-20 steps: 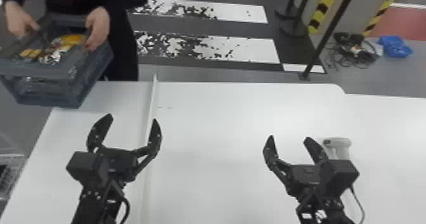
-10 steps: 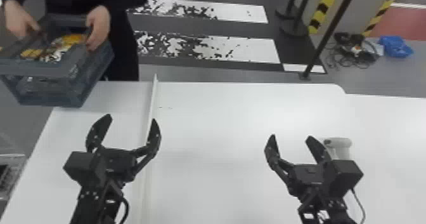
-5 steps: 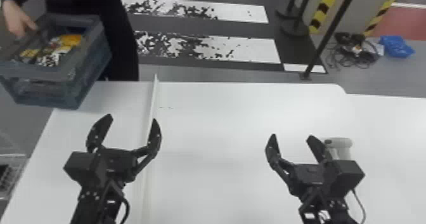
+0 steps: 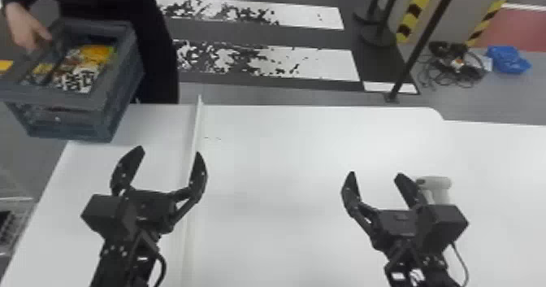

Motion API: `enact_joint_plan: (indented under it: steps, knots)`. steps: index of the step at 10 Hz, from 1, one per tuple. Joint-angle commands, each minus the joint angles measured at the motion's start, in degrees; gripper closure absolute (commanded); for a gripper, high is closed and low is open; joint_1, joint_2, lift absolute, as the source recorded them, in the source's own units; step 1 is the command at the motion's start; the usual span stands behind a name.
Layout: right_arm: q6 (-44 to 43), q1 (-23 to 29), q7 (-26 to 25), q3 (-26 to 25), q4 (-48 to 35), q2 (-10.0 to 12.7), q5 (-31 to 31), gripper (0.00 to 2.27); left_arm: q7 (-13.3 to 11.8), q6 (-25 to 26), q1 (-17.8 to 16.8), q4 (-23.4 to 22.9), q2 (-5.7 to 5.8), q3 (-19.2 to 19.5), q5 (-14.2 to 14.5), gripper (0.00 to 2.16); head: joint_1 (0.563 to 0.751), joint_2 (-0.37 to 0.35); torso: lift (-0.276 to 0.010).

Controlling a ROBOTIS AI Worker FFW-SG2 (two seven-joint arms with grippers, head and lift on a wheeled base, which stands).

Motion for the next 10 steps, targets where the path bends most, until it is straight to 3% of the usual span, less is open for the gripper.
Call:
enact_joint_plan:
  steps: [1, 10]
  knots:
    - [0.6, -0.1, 0.0, -0.2, 0.0, -0.1, -0.1, 0.05, 0.0, 0.2, 0.0, -0.1, 0.0, 0.0, 0.0, 0.0, 0.695, -0.088, -0.029]
    - [1.7, 0.0, 0.1, -0.6, -0.7, 0.0, -0.5, 0.05, -0.2, 0.2, -0.1, -0.6, 0.09, 0.3, 0.2, 0.0, 0.695, -0.092, -0.029]
